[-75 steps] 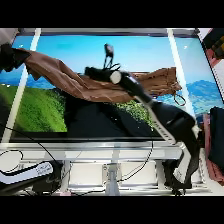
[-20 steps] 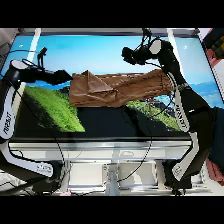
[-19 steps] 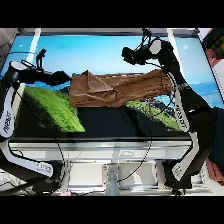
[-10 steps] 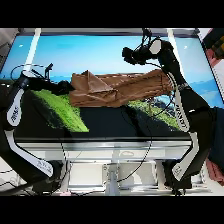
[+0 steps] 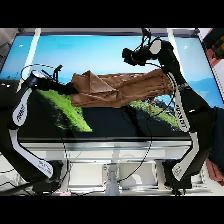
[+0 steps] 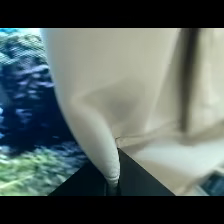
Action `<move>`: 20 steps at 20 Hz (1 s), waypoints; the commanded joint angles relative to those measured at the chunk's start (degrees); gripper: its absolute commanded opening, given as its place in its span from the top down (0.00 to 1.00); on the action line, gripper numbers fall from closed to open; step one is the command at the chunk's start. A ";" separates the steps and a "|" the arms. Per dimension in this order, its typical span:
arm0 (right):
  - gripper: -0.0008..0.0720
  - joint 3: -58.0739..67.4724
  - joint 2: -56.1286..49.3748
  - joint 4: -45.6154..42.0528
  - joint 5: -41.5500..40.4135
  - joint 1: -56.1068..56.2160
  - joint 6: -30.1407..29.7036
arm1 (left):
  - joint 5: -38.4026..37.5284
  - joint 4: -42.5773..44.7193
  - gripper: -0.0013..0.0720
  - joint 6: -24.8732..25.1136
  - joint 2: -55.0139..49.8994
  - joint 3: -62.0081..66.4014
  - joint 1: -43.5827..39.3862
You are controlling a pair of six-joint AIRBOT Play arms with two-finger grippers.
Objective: Fold the clothes and pants, and hang the long-sleeved shirts on hangers.
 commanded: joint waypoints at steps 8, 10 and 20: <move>0.93 0.00 0.07 1.25 15.15 0.15 -7.74 | -19.08 8.11 0.95 -17.97 19.63 11.93 0.76; 0.93 0.00 0.07 1.36 14.43 0.70 -7.74 | -20.83 8.09 0.95 -18.56 21.57 14.23 0.68; 0.93 -8.00 -1.77 0.07 -10.71 13.18 -1.36 | -21.20 6.05 0.95 -18.53 23.76 14.73 -0.55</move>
